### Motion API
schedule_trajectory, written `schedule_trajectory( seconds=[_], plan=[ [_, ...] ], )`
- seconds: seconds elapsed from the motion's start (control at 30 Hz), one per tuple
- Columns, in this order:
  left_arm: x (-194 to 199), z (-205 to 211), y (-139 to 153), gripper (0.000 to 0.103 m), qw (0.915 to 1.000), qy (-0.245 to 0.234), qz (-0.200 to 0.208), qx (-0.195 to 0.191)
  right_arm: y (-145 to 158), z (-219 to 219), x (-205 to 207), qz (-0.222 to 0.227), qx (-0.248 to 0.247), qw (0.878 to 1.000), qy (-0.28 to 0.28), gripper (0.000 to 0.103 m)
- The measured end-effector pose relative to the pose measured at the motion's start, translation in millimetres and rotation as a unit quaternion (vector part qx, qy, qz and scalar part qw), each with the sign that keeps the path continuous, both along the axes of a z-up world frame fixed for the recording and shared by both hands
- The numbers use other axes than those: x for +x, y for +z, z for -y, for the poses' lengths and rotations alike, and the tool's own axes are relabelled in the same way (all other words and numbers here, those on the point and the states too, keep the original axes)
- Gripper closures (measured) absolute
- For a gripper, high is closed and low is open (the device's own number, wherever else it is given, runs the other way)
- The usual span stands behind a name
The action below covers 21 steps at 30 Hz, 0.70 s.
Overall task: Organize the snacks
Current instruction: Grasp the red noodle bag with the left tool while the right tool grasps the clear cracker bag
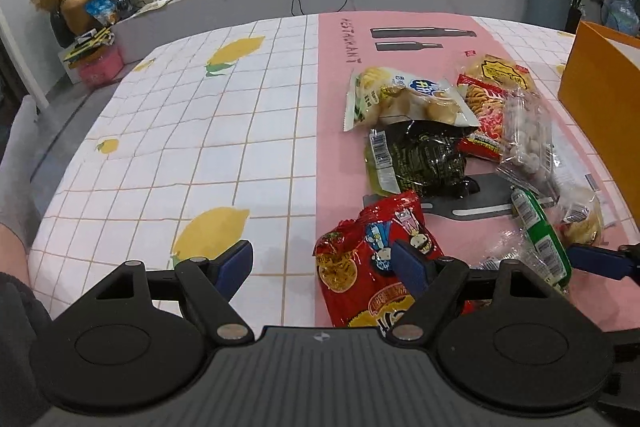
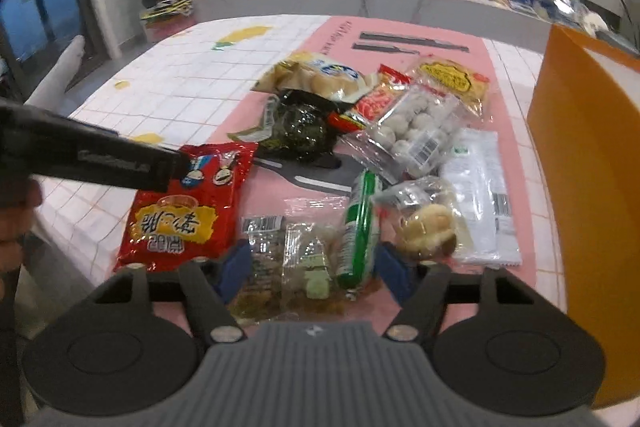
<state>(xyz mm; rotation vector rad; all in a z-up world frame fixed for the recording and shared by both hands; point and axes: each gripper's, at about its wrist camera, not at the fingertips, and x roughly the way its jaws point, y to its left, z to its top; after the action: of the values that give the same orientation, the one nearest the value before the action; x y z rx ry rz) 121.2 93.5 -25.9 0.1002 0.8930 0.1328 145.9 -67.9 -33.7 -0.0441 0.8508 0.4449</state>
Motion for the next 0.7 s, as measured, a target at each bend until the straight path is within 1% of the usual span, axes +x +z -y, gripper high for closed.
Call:
schedule_trajectory(
  seconds=[0.07, 0.13, 0.23, 0.3, 0.37, 0.43, 0.47, 0.53, 0.57, 0.67, 0.7],
  plan=[
    [-1.9, -0.7, 0.5, 0.011, 1.0, 0.0, 0.0, 0.003, -0.6, -3.3, 0.3, -0.007, 0.0, 1.0, -0.008, 0.028],
    [-2.9, -1.3, 0.9, 0.011, 1.0, -0.001, 0.006, 0.004, -0.7, -11.0, -2.4, 0.005, -0.017, 1.0, -0.001, 0.028],
    [-6.0, -4.9, 3.4, 0.011, 1.0, 0.0, 0.007, -0.004, -2.9, -22.7, -5.3, 0.022, -0.051, 0.998, 0.007, 0.028],
    [-7.9, -6.8, 5.0, 0.011, 0.9999, 0.002, 0.01, -0.01, -3.8, -26.0, -5.8, 0.033, -0.057, 0.998, 0.0, 0.029],
    [-9.4, -8.4, 6.0, 0.011, 0.9998, 0.002, 0.013, -0.013, -0.1, -29.0, -14.8, 0.07, -0.057, 0.996, -0.002, 0.03],
    [-9.5, -9.2, 6.7, 0.011, 0.9998, 0.002, 0.014, -0.015, 2.3, -36.2, -23.3, 0.105, -0.08, 0.991, 0.01, 0.03],
    [-9.4, -9.6, 6.9, 0.011, 0.9998, 0.002, 0.013, -0.016, 0.9, -39.1, -23.5, 0.105, -0.089, 0.99, 0.02, 0.031],
    [-9.7, -10.5, 7.1, 0.011, 0.9997, 0.004, 0.013, -0.02, -3.2, -41.5, -20.1, 0.086, -0.091, 0.992, 0.027, 0.035],
    [-10.0, -11.1, 7.2, 0.011, 0.9997, 0.005, 0.014, -0.021, -4.8, -41.4, -18.8, 0.084, -0.089, 0.992, 0.029, 0.034],
    [-11.2, -12.4, 6.5, 0.011, 0.9996, 0.006, 0.014, -0.025, -7.6, -46.8, -14.2, 0.092, -0.124, 0.987, 0.037, 0.033],
    [-11.1, -12.3, 6.0, 0.011, 0.9996, 0.005, 0.013, -0.025, -8.1, -47.2, -13.0, 0.09, -0.128, 0.987, 0.038, 0.032]
  ],
)
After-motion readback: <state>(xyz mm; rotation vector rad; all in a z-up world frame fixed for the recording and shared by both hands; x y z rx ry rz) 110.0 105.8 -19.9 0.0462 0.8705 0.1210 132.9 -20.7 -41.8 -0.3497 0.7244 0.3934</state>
